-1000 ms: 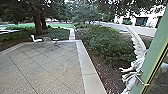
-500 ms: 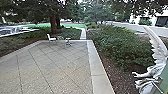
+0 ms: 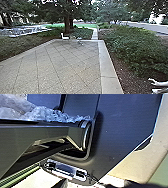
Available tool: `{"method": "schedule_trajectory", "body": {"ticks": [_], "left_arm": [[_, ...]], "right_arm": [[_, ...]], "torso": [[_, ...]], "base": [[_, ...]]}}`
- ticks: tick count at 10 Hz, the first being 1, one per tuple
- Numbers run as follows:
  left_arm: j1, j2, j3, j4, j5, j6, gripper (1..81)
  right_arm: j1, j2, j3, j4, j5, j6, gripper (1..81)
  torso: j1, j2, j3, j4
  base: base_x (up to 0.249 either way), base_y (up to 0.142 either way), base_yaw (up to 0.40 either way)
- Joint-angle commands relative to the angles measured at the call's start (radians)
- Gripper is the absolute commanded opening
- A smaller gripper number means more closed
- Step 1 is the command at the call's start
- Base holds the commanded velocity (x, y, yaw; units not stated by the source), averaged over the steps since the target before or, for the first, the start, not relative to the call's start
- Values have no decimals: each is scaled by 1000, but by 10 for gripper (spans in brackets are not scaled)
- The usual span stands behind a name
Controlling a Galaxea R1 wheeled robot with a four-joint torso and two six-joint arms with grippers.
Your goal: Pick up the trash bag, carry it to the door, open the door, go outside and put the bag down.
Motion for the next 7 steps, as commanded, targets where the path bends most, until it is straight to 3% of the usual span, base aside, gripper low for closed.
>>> {"method": "schedule_trajectory", "body": {"ticks": [1, 2, 3, 5, 7], "left_arm": [[-50, -15, 6, -14, 90, 2, 10], [-58, -23, 10, -16, 94, 2, 10], [-67, -41, 34, -16, 96, 2, 10], [-89, -118, 152, -16, 107, 0, 10], [-124, -197, 253, -19, 113, -10, 10]], "right_arm": [[36, -25, 46, 14, -37, -2, 811], [34, -54, 109, 13, -37, -2, 811], [37, -109, 213, 11, -35, -2, 811], [36, -212, 401, 11, -35, -2, 811], [36, -252, 465, 13, -34, -2, 811]], "torso": [[1, 0, 0, -4], [1, 0, 0, 21], [1, 0, 0, 32], [1, 0, 0, 31], [1, 0, 0, 31]], "base": [[0, 0, 0], [0, 0, 0], [0, 0, 0], [0, 0, 0], [0, 0, 0]]}}
